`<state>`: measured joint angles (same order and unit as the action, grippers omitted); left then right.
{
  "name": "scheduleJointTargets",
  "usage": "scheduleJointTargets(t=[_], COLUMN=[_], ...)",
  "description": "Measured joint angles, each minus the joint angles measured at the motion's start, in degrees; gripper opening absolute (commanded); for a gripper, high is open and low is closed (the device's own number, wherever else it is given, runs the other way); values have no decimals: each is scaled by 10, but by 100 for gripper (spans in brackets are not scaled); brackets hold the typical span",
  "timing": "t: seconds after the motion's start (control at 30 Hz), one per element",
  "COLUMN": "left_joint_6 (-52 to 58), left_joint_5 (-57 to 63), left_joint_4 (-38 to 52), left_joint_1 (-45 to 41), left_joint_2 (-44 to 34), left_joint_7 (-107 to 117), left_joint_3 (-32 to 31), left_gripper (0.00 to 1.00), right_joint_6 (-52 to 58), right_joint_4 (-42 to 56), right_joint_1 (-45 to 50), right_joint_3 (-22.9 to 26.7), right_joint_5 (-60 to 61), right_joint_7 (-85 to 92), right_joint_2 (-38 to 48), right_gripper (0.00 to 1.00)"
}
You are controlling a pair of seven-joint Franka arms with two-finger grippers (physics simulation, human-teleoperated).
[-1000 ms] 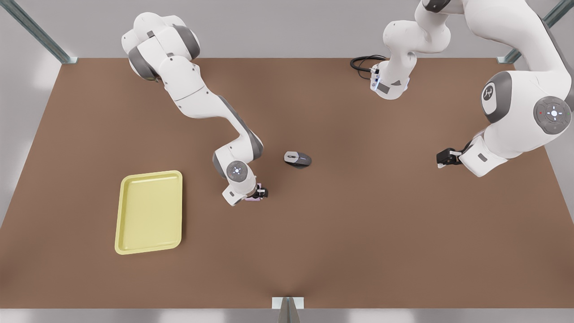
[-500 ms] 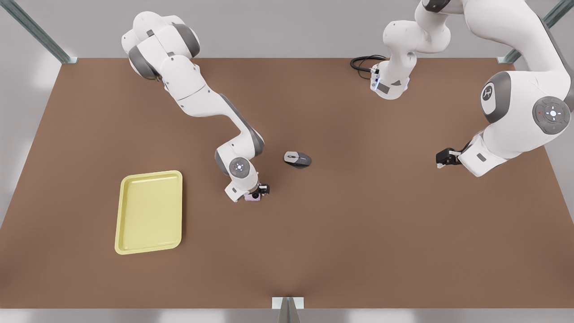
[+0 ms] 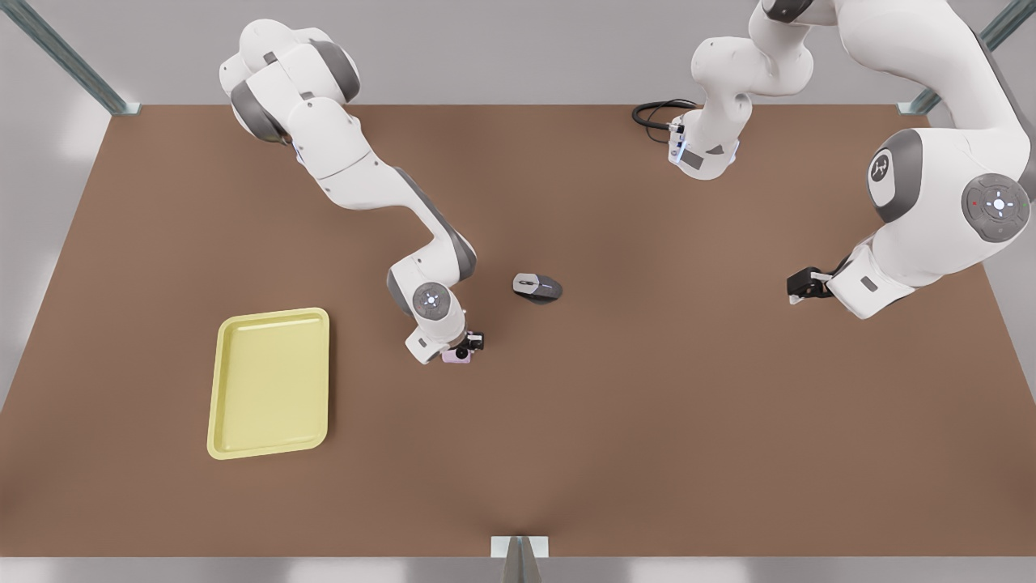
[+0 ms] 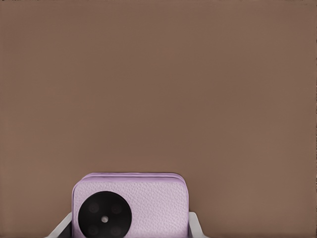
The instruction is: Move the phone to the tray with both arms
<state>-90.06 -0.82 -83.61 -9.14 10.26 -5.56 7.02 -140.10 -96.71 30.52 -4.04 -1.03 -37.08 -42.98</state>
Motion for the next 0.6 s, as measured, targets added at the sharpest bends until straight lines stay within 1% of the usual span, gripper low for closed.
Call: scheduleJointTargets(t=[0.13, 0.23, 0.43, 0.6], left_joint_6=[0, 0, 1, 2], left_joint_5=[0, -1, -1, -1], left_joint_4=[0, 0, 0, 0], left_joint_1=[0, 0, -1, -4], left_joint_2=[-1, -1, -3, -3], left_joint_7=[0, 0, 2, 6], left_joint_3=[0, 0, -1, -4], left_gripper=[100, 100, 100, 100], right_joint_6=[3, 6, 33, 45], right_joint_4=[-4, -24, -72, -115], right_joint_1=[-8, -41, -191, -320], right_joint_3=[0, 0, 0, -1], right_joint_5=[0, 0, 1, 3], right_joint_7=[3, 13, 78, 176], right_joint_2=[16, 45, 107, 127], right_gripper=[78, 78, 78, 78])
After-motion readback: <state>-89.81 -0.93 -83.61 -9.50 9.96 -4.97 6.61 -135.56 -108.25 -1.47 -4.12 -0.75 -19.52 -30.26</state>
